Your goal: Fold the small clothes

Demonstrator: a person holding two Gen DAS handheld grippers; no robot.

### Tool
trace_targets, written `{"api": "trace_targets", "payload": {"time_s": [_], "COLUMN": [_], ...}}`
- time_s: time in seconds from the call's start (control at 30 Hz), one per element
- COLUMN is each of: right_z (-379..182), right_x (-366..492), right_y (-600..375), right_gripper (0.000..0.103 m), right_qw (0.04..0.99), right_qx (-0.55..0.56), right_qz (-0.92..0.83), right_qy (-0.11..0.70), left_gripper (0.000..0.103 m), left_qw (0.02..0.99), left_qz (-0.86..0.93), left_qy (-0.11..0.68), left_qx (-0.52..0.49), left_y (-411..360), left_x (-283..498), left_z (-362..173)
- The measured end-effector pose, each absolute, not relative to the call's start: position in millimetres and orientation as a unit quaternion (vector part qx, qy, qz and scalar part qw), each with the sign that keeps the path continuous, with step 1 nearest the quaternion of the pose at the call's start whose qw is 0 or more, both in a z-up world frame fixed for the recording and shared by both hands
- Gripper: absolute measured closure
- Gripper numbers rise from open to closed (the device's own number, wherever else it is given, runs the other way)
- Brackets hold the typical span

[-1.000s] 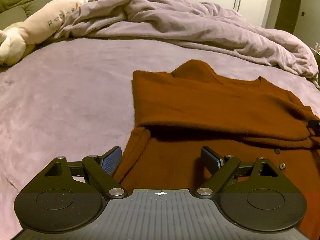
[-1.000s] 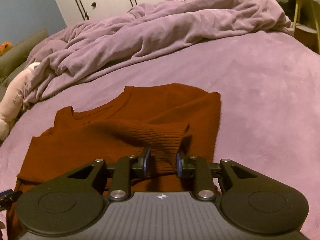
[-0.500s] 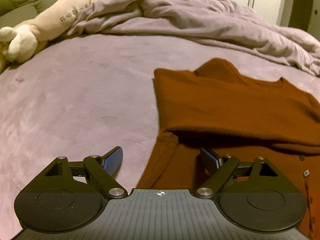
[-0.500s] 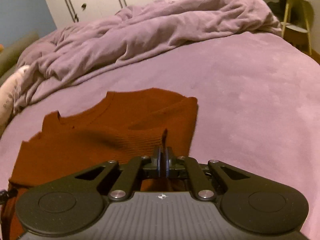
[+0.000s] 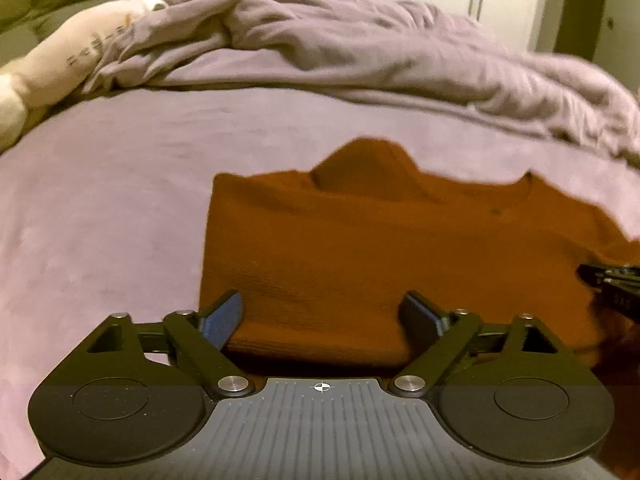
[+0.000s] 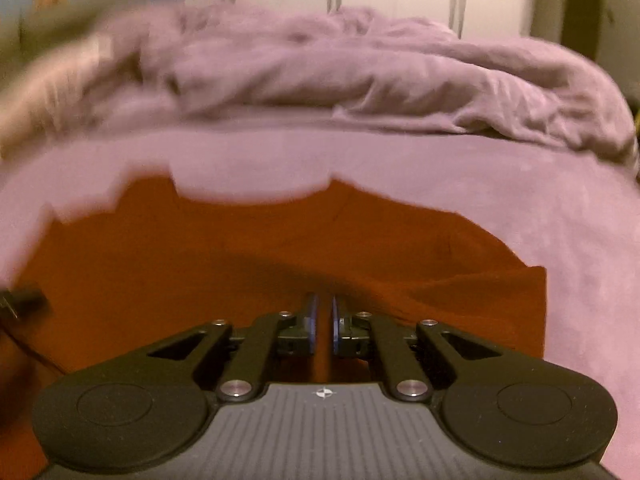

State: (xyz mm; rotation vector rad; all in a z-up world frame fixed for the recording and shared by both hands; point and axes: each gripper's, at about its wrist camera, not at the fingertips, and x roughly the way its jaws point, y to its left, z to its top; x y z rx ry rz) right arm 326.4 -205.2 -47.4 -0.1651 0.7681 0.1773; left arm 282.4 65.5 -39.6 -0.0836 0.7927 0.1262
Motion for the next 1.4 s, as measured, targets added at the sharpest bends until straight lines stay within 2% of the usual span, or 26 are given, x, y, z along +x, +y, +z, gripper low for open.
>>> {"api": "trace_targets", "payload": {"time_s": [0.1, 0.3, 0.33, 0.4, 0.57, 1.07, 1.2, 1.33, 1.4], "right_z": [-69.9, -56.5, -53.0, -49.9, -52.2, -51.3, -44.4, -28.8, -23.1], "right_x": [318.7, 315.4, 308.0, 287.0, 257.3, 268.3, 269.7, 272.6, 279.6], "right_y": [-200.0, -224.3, -228.2, -238.6, -251.4, -240.9, -243.6, -258.7, -266.2], "right_gripper": [0.096, 0.096, 0.092, 0.092, 0.091, 0.091, 0.09, 0.079, 0.079], "right_qw": [0.922, 0.923, 0.924, 0.927, 0.931, 0.919, 0.914, 0.915, 0.917], "right_qx": [-0.179, -0.124, -0.116, -0.099, -0.117, -0.142, -0.12, -0.041, 0.01], "right_qz": [0.054, 0.048, 0.049, 0.054, 0.072, 0.067, 0.065, 0.074, 0.07], "right_qy": [0.34, 0.362, 0.362, 0.357, 0.338, 0.363, 0.382, 0.393, 0.392], "left_gripper": [0.004, 0.004, 0.004, 0.004, 0.004, 0.004, 0.005, 0.005, 0.005], "left_qw": [0.92, 0.92, 0.92, 0.919, 0.915, 0.911, 0.914, 0.923, 0.926], "left_qz": [0.045, 0.043, 0.044, 0.047, 0.056, 0.048, 0.052, 0.052, 0.057], "left_qy": [0.388, 0.389, 0.389, 0.391, 0.399, 0.41, 0.401, 0.378, 0.37], "left_qx": [-0.024, -0.028, -0.029, -0.031, -0.02, -0.014, -0.034, -0.044, -0.045], "left_y": [68.1, 74.3, 74.7, 73.6, 67.7, 70.5, 75.7, 80.9, 80.8], "left_x": [284.9, 273.8, 272.0, 269.7, 268.6, 264.2, 251.3, 250.9, 258.4], "left_z": [-45.4, -41.8, -41.8, -41.6, -38.6, -35.8, -27.7, -16.1, -12.0]}}
